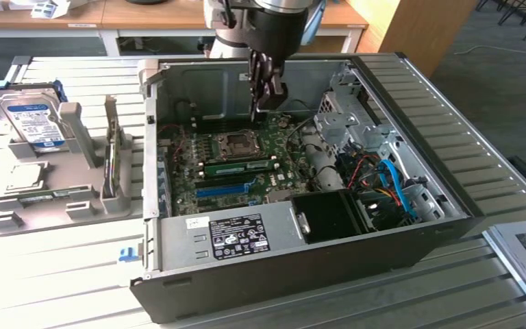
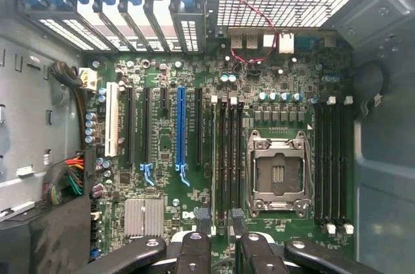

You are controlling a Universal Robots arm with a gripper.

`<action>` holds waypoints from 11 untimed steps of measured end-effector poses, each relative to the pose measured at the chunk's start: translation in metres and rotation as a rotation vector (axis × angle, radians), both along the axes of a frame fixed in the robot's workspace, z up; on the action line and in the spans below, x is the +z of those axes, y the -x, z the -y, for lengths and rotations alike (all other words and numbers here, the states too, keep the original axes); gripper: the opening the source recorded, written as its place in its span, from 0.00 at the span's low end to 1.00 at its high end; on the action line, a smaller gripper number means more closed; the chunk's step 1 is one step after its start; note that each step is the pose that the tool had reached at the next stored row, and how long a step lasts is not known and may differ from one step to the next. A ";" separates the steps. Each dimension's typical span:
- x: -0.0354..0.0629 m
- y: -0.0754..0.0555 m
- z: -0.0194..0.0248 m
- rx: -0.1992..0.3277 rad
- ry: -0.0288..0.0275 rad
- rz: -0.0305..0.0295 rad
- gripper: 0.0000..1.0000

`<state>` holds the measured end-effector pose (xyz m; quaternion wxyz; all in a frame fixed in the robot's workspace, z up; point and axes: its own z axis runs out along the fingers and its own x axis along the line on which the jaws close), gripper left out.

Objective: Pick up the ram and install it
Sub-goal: 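Insert the ram into the slot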

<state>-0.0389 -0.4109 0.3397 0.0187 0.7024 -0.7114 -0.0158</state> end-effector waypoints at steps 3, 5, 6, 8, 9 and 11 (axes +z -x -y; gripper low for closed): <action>0.0042 0.000 0.0000 0.000 0.0000 0.0000 0.25; 0.0061 0.000 0.0000 0.000 0.0001 0.0000 0.25; 0.0060 0.000 0.0000 0.000 -0.0001 0.0001 0.25; 0.0060 0.000 0.0000 0.000 -0.0001 0.0001 0.25; 0.0060 0.000 0.0000 0.000 -0.0001 0.0001 0.25; 0.0065 0.000 0.0000 0.000 0.0002 0.0000 0.25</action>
